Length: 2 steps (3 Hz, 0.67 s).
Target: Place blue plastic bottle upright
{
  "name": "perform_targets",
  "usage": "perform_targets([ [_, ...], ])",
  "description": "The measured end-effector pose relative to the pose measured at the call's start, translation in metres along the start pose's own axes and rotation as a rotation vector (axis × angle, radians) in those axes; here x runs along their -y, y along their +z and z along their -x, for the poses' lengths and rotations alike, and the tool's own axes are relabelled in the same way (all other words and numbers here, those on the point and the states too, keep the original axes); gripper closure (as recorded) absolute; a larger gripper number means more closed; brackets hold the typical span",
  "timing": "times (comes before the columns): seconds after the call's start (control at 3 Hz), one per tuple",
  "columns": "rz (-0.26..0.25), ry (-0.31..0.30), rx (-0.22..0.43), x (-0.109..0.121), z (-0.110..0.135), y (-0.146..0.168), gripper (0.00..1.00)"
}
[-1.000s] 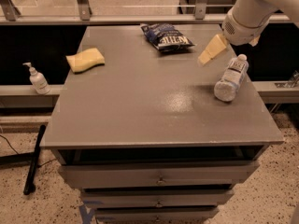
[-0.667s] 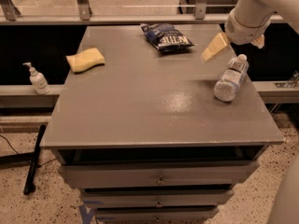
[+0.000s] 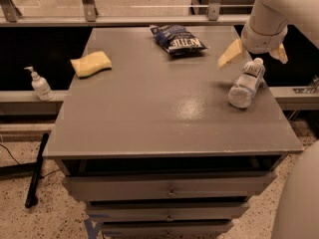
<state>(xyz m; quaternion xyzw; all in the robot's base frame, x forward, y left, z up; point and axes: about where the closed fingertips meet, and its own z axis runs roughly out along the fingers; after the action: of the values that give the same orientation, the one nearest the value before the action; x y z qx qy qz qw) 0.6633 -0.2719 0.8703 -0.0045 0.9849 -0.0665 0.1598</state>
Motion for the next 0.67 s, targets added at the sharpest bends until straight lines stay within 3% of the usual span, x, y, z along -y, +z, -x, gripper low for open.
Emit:
perform_targets([
  [0.67, 0.024, 0.116, -0.04, -0.0157, -0.0118, 0.0099, 0.0],
])
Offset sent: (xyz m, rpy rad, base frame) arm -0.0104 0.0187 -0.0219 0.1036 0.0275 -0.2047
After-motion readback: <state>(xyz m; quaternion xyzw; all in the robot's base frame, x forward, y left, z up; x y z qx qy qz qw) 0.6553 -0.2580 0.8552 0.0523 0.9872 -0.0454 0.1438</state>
